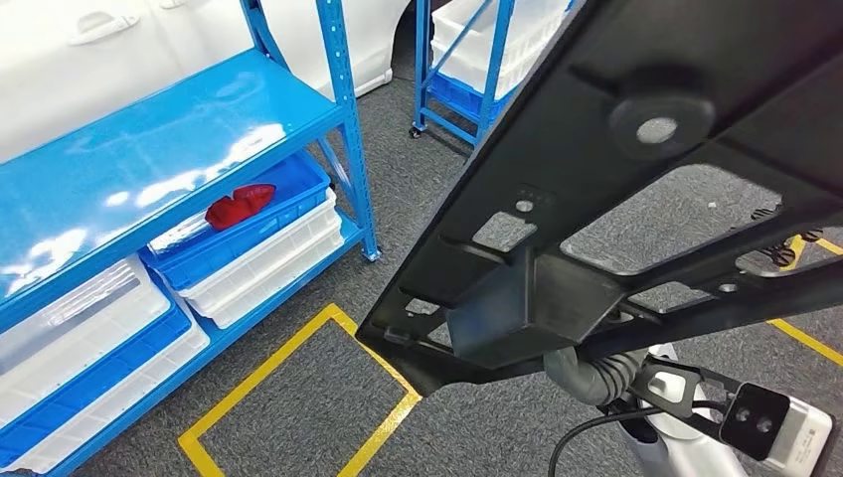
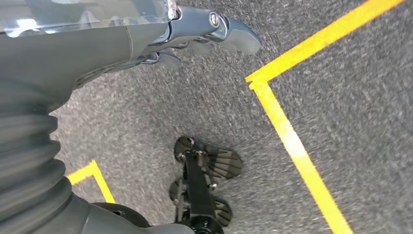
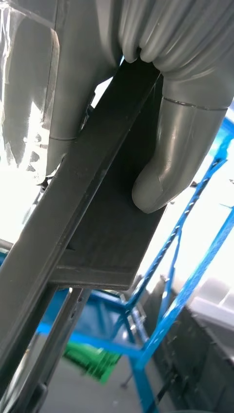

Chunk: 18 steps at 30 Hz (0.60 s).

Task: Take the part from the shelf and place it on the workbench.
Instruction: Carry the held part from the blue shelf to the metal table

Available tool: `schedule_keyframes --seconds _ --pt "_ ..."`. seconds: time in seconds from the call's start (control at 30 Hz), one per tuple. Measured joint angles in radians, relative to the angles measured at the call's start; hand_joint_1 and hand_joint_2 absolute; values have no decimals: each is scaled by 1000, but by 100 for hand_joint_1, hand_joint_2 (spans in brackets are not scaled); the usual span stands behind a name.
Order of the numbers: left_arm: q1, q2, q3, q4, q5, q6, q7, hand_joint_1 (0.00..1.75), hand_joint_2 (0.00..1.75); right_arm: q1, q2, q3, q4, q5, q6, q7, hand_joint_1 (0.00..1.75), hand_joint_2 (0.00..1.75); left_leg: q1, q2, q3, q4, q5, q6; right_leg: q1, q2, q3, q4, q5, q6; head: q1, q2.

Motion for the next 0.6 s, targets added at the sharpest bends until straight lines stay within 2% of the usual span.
schedule_keyframes --seconds 0.03,0.07,0.1,0.17,0.2,0.23,0.27,0.3,0.33,0.37,0.4,0.43,0.47,0.53,0.57,0.6 --pt "-1 2 0 0 -3 5 11 0 175 -9 4 4 -1 -6 -6 0 175 175 1 6 2 0 -3 -6 -3 13 1 -4 3 -6 0 0" --pt "-2 4 0 0 -5 11 22 0 175 -17 9 9 -2 -9 -12 1 175 175 2 -2 2 6 -10 -11 -6 24 4 -10 6 -13 -1 0" --pt "-2 6 0 0 -7 19 36 0 175 -25 15 15 -4 -10 -17 3 175 175 3 -20 -6 31 -28 -15 -9 36 7 -17 11 -19 -2 0" --pt "1 11 3 0 -9 36 62 0 175 -38 33 29 -5 -8 -24 8 175 175 6 -72 -55 141 -89 -19 -10 58 10 -23 15 -28 -6 0" --pt "3 14 5 0 -9 46 74 0 175 -41 42 37 -5 -5 -25 10 175 175 6 -86 -90 212 -120 -20 -9 71 9 -22 15 -30 -8 0" --pt "6 17 8 0 -9 53 81 0 175 -42 50 44 -5 -2 -24 11 175 175 6 -92 -118 267 -135 -22 -8 85 9 -21 15 -31 -9 0" --pt "9 19 13 0 -8 58 85 0 175 -42 55 49 -5 1 -24 12 175 175 6 -95 -133 288 -131 -23 -7 99 9 -18 14 -31 -9 0" --pt "10 22 17 0 -7 62 88 0 175 -43 61 54 -5 2 -23 13 175 175 6 -97 -129 269 -106 -22 -7 112 9 -15 13 -31 -9 0" --pt "11 24 22 0 -6 64 88 0 175 -44 66 58 -5 2 -23 14 175 175 7 -103 -107 213 -67 -21 -7 126 10 -12 11 -30 -9 0" --pt "11 26 25 0 -5 65 86 0 175 -45 71 60 -5 0 -22 15 175 175 9 -120 -78 141 -28 -19 -8 139 9 -8 9 -28 -9 0" --pt "12 29 28 0 -5 65 85 0 175 -48 76 61 -4 -2 -22 16 175 175 12 -140 -52 77 -2 -17 -7 150 7 -2 7 -24 -9 0" --pt "12 32 30 0 -5 64 83 0 175 -51 80 62 -4 -6 -20 17 175 175 13 -158 -35 35 12 -15 -7 161 3 3 6 -19 -9 0" --pt "11 34 32 -1 -6 64 82 0 175 -53 84 62 -3 -9 -19 19 175 175 12 -168 -28 17 13 -12 -8 171 -1 5 6 -14 -9 0" --pt "8 40 35 -1 -7 63 80 0 175 -55 91 63 -2 -13 -18 26 175 175 10 -155 -24 12 14 -2 -10 188 -7 5 9 -2 -9 0" --pt "7 42 38 -2 -7 62 79 0 175 -55 94 62 -2 -14 -18 30 175 175 11 -144 -22 8 17 4 -10 181 -10 8 7 3 -9 0" --pt "6 45 41 -3 -8 62 78 0 175 -57 96 62 -2 -13 -18 33 175 175 12 -133 -19 3 20 10 -9 161 -18 26 -5 8 -6 0"
